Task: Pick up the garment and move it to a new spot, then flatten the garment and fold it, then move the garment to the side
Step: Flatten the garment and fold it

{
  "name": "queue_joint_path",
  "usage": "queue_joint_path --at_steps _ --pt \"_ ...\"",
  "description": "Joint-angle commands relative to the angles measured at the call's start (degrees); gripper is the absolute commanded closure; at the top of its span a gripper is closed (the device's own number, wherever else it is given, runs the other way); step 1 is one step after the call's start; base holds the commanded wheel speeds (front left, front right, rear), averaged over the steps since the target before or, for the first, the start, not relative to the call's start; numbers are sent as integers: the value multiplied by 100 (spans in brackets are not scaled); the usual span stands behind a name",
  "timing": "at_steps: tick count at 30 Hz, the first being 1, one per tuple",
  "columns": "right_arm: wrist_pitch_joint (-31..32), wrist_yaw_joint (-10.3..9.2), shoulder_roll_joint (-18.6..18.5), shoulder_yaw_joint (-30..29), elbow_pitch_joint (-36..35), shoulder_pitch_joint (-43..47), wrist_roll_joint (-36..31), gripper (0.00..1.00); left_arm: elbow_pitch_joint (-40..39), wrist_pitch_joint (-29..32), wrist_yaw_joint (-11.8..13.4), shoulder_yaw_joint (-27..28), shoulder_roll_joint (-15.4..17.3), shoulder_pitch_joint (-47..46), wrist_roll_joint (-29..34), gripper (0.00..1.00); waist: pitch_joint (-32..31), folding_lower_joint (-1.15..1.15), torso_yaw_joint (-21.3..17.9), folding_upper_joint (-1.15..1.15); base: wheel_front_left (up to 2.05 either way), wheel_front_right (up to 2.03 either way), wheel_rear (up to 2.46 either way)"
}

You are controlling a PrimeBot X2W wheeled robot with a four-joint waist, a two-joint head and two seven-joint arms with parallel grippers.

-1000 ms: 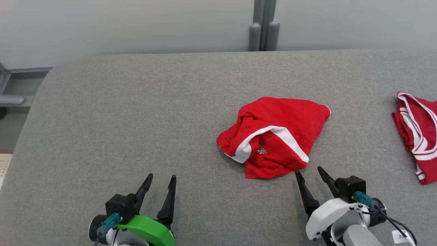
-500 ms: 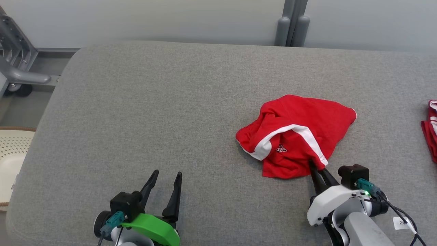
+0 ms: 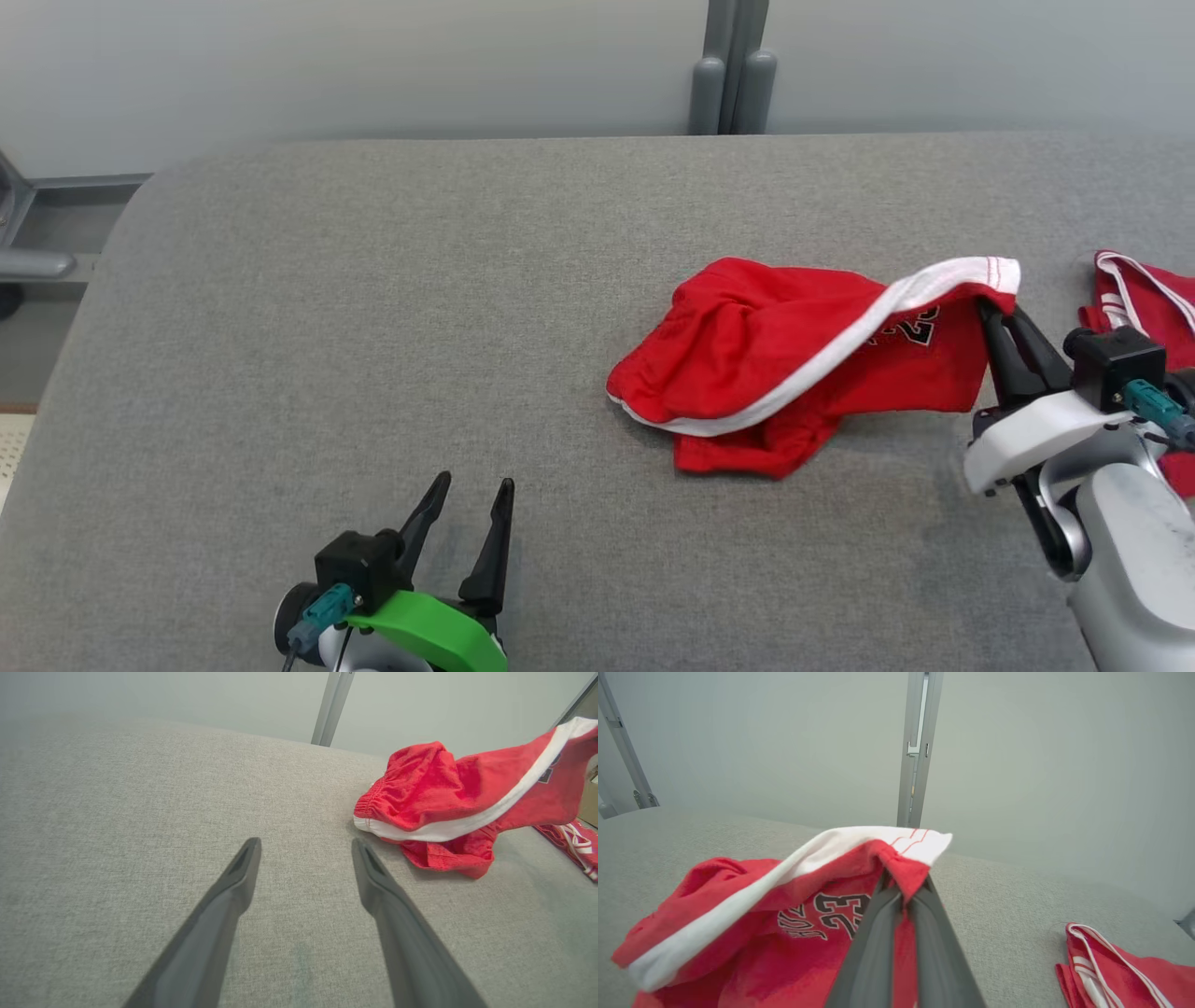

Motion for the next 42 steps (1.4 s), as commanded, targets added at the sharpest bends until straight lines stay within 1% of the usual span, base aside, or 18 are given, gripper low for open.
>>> queue_joint_path --at_steps 1,3,5,6,7,8,9,11,14,18,20,21,22,25,28,33,37,42 --pt "2 -10 -226 -15 48 -12 41 100 11 3 -12 -36 -35 62 -56 0 -121 0 -218 0 0 0 0" --pt "25 -10 -348 8 284 21 74 100 26 3 -12 -85 -50 43 -55 0 -137 0 -286 0 0 0 0" --pt "26 -10 -380 116 545 40 130 100 50 3 -12 -159 -60 -3 -59 0 -134 0 -338 0 0 0 0" --pt "49 -10 -388 153 694 52 137 78 69 3 -12 -200 -57 -36 -64 0 -124 0 -362 0 0 0 0" --pt "49 -10 -388 153 694 52 137 78 69 3 -12 -200 -57 -36 -64 0 -124 0 -362 0 0 0 0" --pt "106 -10 -387 179 857 76 139 22 88 3 -12 -252 -53 -74 -76 0 -115 0 -384 0 0 0 0" --pt "123 -10 -372 210 1005 94 162 0 114 3 -12 -315 -49 -112 -80 0 -107 0 -405 0 0 0 0" --pt "100 -10 -368 235 1221 95 142 0 183 3 -12 -440 -24 -199 -94 0 -85 0 -452 0 0 0 0" --pt "51 -10 -338 116 1472 183 111 0 292 3 -12 -570 35 -352 -93 0 -64 0 -556 0 0 0 0" --pt "6 -10 -257 -63 1508 399 101 0 490 3 -12 -543 96 -666 -142 0 5 0 -773 0 0 0 0" --pt "-8 -10 -205 -89 1418 469 80 0 598 3 -12 -482 134 -863 -155 0 70 0 -915 0 0 0 0" --pt "-13 -10 -129 -84 1252 537 53 0 733 3 -12 -494 184 -1051 -213 0 134 0 -1070 0 0 0 0" --pt "-9 -10 -106 -80 1163 575 43 0 817 4 -12 -510 212 -1152 -266 0 179 0 -1143 0 0 0 0" --pt "-6 -10 -19 -56 896 594 27 0 1067 3 -12 -655 307 -1467 -449 0 305 0 -1339 0 0 0 0" --pt "-7 -10 58 -8 685 583 3 0 1320 3 -12 -919 403 -1746 -709 0 419 0 -1495 0 0 0 0" --pt "-8 -10 134 99 304 574 -14 0 1704 3 -11 -1415 571 -2104 -1156 0 549 0 -1624 0 0 0 0" --pt "-5 -10 210 166 90 526 -28 0 1949 2 -11 -1601 642 -2316 -1444 0 629 0 -1692 0 0 0 0" --pt "-5 -10 266 272 -7 465 -44 0 2129 3 -12 -1758 712 -2489 -1675 0 697 0 -1760 0 0 0 0"
